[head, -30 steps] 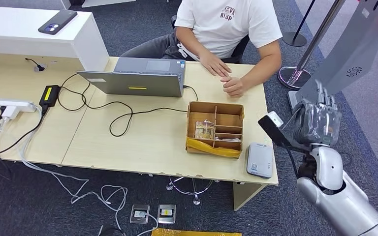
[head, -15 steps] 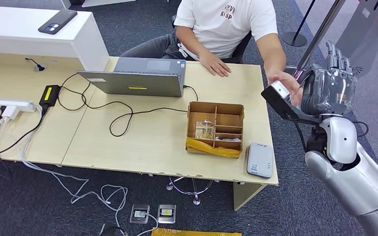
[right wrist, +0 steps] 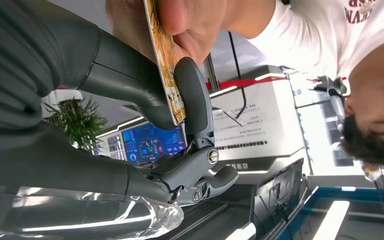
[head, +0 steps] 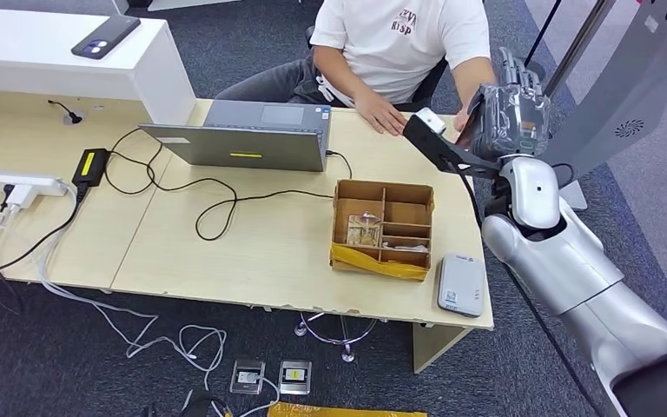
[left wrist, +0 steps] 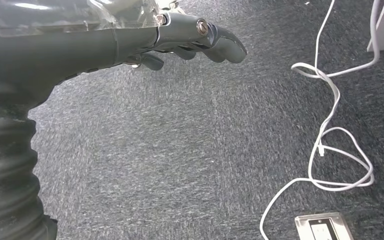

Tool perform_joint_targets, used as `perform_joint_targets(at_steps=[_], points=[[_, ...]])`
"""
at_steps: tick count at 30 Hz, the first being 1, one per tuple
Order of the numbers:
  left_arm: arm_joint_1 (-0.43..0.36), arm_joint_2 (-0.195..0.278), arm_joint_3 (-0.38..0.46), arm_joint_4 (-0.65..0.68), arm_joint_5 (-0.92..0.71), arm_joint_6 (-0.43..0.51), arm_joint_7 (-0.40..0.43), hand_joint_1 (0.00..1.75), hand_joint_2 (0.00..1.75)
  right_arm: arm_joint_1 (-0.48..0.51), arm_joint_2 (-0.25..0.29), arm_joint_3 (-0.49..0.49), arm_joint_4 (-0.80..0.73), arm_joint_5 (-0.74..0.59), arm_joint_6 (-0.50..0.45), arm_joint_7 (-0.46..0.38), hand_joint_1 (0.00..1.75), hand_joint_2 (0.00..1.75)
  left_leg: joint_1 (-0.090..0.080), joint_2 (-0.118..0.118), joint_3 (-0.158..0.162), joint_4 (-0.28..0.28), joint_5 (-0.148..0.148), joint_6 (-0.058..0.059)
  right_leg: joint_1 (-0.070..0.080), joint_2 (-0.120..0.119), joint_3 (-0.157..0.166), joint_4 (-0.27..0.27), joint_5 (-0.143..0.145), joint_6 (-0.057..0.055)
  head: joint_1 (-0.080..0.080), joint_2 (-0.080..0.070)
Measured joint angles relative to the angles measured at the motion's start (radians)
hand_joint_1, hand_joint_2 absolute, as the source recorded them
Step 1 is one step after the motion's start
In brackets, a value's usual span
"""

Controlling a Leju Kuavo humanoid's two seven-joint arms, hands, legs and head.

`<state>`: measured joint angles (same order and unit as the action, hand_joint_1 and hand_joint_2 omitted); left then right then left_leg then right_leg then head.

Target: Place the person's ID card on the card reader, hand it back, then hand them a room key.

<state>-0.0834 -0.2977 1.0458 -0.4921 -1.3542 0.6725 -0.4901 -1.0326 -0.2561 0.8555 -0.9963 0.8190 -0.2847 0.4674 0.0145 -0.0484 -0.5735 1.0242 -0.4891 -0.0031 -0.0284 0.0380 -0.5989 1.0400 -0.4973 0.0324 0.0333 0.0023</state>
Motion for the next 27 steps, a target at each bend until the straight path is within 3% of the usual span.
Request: perform_joint_targets(at_steps=[1,4,5,14,23,27], points=[[0.002,0.0,-0.005,0.0,0.002,0.0,0.0,0.0,1.75,-0.001,0.011,0.004,0.024,-0.002,-0.005,-0.003,1.37,1.75,0.0,0.0,0.0,0.0,0.0,0.0,0.0,0.0,0.0,0.0,0.0,0.0,0.0,0.0],[0.007,0.001,-0.018,0.0,0.004,0.0,0.001,0.0,1.75,-0.008,0.035,0.017,0.091,-0.005,-0.015,-0.011,0.21,1.75,0.0,0.0,0.0,0.0,0.0,0.0,0.0,0.0,0.0,0.0,0.0,0.0,0.0,0.0],[0.007,0.001,-0.019,0.0,0.004,0.0,0.002,0.0,1.75,-0.009,0.04,0.02,0.106,-0.006,-0.018,-0.013,0.0,1.75,0.0,0.0,0.0,0.0,0.0,0.0,0.0,0.0,0.0,0.0,0.0,0.0,0.0,0.0],[0.017,0.004,-0.042,0.0,0.013,0.0,0.02,0.0,1.75,-0.01,0.064,0.047,0.202,-0.051,-0.087,-0.024,0.0,1.75,0.0,0.001,0.001,0.0,0.0,0.0,0.0,0.001,0.0,0.0,0.0,0.0,0.0,0.0],[0.021,0.004,-0.051,0.0,0.02,0.0,0.031,0.0,1.75,-0.008,0.068,0.047,0.215,-0.109,-0.161,-0.052,0.0,1.75,0.0,0.002,0.001,0.0,0.0,0.0,0.0,0.002,0.0,0.0,0.0,0.0,0.0,0.0],[0.023,0.004,-0.059,0.0,0.03,0.0,0.037,0.0,1.75,0.018,0.066,0.04,0.18,-0.197,-0.228,-0.102,0.0,1.75,0.0,0.002,0.002,0.0,0.0,0.0,0.0,0.002,0.0,0.0,0.0,0.0,0.0,0.0]])
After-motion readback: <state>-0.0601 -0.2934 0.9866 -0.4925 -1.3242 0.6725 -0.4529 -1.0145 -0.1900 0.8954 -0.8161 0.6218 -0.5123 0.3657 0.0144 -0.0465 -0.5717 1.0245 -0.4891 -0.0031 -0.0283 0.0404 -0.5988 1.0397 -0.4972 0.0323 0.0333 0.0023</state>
